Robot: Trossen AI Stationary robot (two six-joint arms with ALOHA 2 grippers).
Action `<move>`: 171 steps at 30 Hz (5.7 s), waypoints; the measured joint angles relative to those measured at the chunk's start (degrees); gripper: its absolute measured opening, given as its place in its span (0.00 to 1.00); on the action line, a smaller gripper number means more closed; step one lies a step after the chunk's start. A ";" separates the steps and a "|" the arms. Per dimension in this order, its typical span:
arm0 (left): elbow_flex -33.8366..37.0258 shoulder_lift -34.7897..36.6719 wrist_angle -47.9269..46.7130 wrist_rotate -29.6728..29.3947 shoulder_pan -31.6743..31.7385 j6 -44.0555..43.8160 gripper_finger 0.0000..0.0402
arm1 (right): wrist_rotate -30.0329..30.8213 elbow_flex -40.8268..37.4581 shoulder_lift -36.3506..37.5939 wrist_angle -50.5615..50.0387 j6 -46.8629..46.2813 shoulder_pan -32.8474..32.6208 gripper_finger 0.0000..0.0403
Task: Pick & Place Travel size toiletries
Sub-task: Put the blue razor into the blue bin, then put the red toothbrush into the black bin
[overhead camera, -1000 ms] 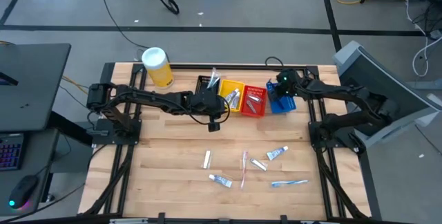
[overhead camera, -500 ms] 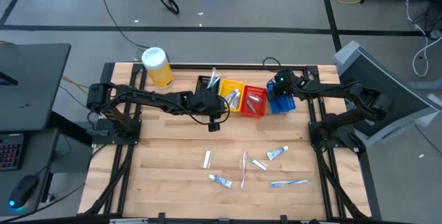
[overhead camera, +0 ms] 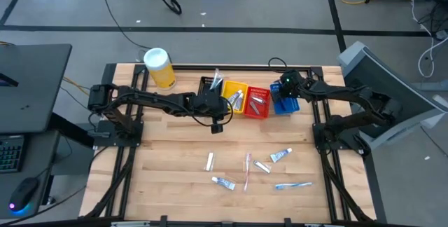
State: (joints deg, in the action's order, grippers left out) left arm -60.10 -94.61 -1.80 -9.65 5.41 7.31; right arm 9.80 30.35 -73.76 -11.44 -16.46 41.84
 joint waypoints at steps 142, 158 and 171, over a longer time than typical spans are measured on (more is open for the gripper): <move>0.00 -0.02 0.21 10.93 -17.29 -14.09 0.20 | -11.55 13.63 -27.83 17.81 36.07 -61.86 0.33; -0.04 11.75 -12.71 2.66 -15.27 -11.55 0.20 | -13.81 13.50 -27.96 18.31 36.45 -54.99 0.05; 0.08 13.99 -13.51 -23.80 -10.35 -6.57 0.20 | 4.07 17.09 -12.87 9.10 43.25 -50.42 0.05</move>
State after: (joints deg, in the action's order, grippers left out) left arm -60.01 -80.62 -15.32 -33.45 -4.94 0.74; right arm 13.87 47.44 -86.63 -2.34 26.79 -8.58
